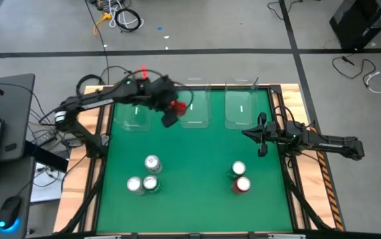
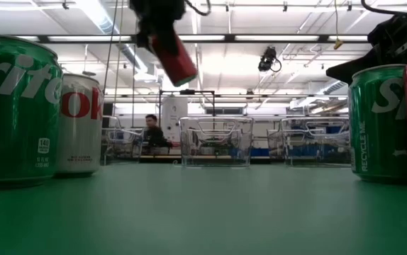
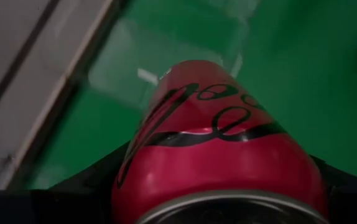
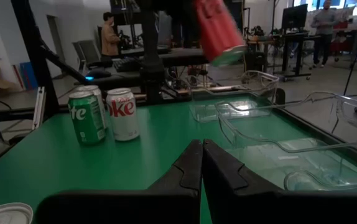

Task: Sort soda cans
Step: Put the left red-black soda can into the center transparent bin

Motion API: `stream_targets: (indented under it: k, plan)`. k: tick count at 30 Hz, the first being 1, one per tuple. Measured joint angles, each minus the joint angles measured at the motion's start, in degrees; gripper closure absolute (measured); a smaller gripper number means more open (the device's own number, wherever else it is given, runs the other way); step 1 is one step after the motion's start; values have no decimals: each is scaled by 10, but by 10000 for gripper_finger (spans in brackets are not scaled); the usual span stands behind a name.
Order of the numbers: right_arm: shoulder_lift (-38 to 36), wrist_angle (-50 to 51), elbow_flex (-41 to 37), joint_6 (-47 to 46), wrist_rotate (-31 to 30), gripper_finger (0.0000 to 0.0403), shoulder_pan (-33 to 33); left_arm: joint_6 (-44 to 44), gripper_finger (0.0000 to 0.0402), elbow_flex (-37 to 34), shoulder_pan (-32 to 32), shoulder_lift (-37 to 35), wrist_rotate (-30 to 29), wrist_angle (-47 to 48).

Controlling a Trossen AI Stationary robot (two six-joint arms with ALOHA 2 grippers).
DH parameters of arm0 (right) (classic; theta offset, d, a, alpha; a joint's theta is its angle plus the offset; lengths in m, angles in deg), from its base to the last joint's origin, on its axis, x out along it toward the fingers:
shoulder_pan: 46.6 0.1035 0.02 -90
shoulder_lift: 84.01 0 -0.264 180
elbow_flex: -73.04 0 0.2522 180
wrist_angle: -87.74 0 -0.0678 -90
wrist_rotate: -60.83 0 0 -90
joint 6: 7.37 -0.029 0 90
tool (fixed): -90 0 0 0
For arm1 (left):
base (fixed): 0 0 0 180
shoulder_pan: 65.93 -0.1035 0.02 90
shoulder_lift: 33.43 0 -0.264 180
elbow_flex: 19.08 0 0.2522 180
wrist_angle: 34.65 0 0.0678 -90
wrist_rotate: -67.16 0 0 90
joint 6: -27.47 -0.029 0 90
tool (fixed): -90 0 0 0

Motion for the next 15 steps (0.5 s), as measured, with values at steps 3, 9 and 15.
stream_targets:
  k: [3, 9, 15]
  plan:
    - [0, 0, 0, 0, 0, 382, 0, -37, 105, 46, -14, 50, 2, -20]
    - [0, 0, 0, 0, 0, 382, 0, -80, 105, 142, -36, 157, 42, -24]
    - [0, 0, 0, 0, 0, 382, 0, -105, 105, 208, -56, 256, 49, 10]
